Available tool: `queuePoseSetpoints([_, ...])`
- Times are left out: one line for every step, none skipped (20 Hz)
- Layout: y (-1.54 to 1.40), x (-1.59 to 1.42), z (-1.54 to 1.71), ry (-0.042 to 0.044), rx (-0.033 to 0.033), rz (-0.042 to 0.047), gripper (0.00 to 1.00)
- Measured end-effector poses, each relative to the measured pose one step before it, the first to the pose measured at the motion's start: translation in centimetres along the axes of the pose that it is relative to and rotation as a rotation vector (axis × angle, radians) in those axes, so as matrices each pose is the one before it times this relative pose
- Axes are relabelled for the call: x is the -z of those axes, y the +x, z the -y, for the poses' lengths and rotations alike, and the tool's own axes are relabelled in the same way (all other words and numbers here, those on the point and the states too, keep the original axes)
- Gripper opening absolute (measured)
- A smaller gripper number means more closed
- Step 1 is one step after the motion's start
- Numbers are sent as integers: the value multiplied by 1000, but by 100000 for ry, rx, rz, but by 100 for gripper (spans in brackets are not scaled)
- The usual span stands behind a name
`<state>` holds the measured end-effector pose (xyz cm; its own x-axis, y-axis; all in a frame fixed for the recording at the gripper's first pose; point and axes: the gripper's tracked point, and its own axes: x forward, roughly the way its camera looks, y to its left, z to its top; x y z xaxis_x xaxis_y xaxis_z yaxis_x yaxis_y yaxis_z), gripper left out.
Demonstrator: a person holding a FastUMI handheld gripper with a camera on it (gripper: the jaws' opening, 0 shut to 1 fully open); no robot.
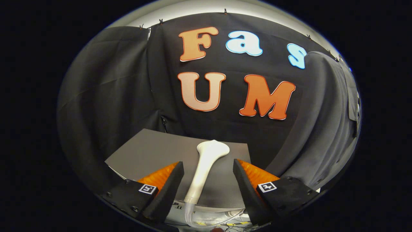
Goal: Iron the clothes twice with a garment steamer, once on the left side and once on the right side.
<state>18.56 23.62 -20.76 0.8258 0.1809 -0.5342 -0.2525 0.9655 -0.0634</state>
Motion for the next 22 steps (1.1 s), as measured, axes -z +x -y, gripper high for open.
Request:
queuePoseSetpoints([834, 591, -45, 428, 364, -2444, 99])
queuePoseSetpoints([801, 353, -4, 610, 302, -1405, 99])
queuePoseSetpoints([881, 324, 43, 370, 505, -1605, 99])
queuePoseSetpoints([708, 341, 13, 293, 475, -1498, 99])
queuePoseSetpoints([664, 334, -35, 158, 375, -1448, 99])
queuePoseSetpoints([753, 305, 5, 158, 174, -1546, 99])
queuePoseSetpoints([762, 250, -151, 369, -104, -1761, 99])
queuePoseSetpoints([761, 332, -130, 531, -341, -1828, 99])
queuePoseSetpoints([801, 357, -147, 497, -213, -1988, 99])
queuePoseSetpoints([674, 422, -31, 556, -59, -1951, 99])
queuePoseSetpoints([779, 184, 27, 627, 294, -1526, 99])
queuePoseSetpoints([817, 347, 71, 251, 674, -1589, 99])
queuePoseSetpoints([884, 210, 128, 70, 901, -1431, 99])
queuePoseSetpoints([572, 154, 50, 2, 544, -1187, 99])
queuePoseSetpoints([547, 91, -51, -35, 352, -1268, 99])
queuePoseSetpoints([681, 125, -108, -192, 191, -1067, 97])
queuePoseSetpoints([767, 81, -34, -290, 257, -1088, 94])
queuePoseSetpoints([410, 52, -15, -53, 504, -828, 90])
queuePoseSetpoints([404, 121, -5, -97, 421, -842, 87])
queuePoseSetpoints([403, 261, -44, 109, 501, -1007, 83])
queuePoseSetpoints([204, 14, 68, -119, 666, -1052, 80])
queuePoseSetpoints([297, 224, -118, 40, 169, -998, 76])
